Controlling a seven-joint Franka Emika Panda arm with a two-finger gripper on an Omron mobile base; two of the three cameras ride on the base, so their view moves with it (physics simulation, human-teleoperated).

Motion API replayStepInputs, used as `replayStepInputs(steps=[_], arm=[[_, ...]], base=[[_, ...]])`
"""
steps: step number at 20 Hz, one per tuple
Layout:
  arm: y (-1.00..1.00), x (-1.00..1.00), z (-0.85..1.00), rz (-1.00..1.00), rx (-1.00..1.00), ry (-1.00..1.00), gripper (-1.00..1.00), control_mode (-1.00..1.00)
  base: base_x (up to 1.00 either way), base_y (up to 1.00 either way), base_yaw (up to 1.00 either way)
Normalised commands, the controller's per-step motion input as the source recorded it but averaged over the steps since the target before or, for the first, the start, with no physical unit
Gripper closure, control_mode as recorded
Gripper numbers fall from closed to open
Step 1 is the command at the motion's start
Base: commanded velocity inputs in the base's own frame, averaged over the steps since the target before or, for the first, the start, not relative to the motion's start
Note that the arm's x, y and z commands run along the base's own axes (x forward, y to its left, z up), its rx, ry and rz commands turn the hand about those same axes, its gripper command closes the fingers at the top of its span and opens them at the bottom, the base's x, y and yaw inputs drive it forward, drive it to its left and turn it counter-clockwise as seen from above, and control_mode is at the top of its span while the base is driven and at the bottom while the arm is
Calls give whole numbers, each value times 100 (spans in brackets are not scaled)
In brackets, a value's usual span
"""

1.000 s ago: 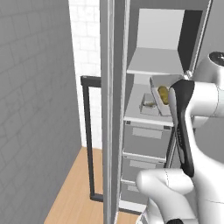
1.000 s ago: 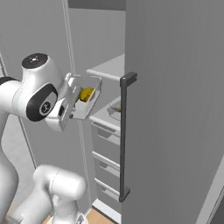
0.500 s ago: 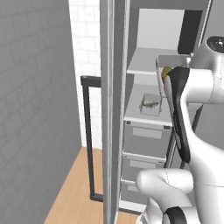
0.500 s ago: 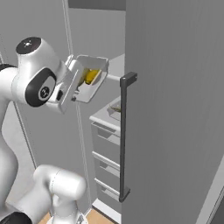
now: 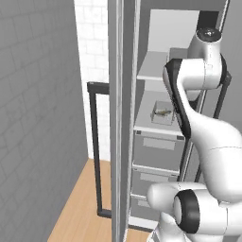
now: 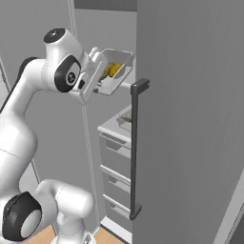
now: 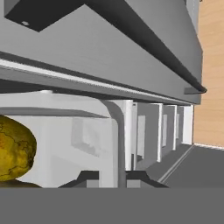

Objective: Take the meat container that has the fish and place it on the second highest rack of the freezer. Then take the vegetable container that has the potato and lemon and place it on the highest rack of the freezer.

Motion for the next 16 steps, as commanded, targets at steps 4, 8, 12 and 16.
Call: replayStepInputs(steps=[4, 8, 12, 16], arm=[[-37, 83, 0, -2, 0, 0, 100, -100], [-38, 80, 0, 0, 0, 0, 100, -100], [-22, 83, 0, 0, 0, 0, 100, -100], [-7, 77, 0, 0, 0, 0, 100, -100]], base=[[0, 0, 0], [0, 0, 0], [0, 0, 0], [0, 0, 0]])
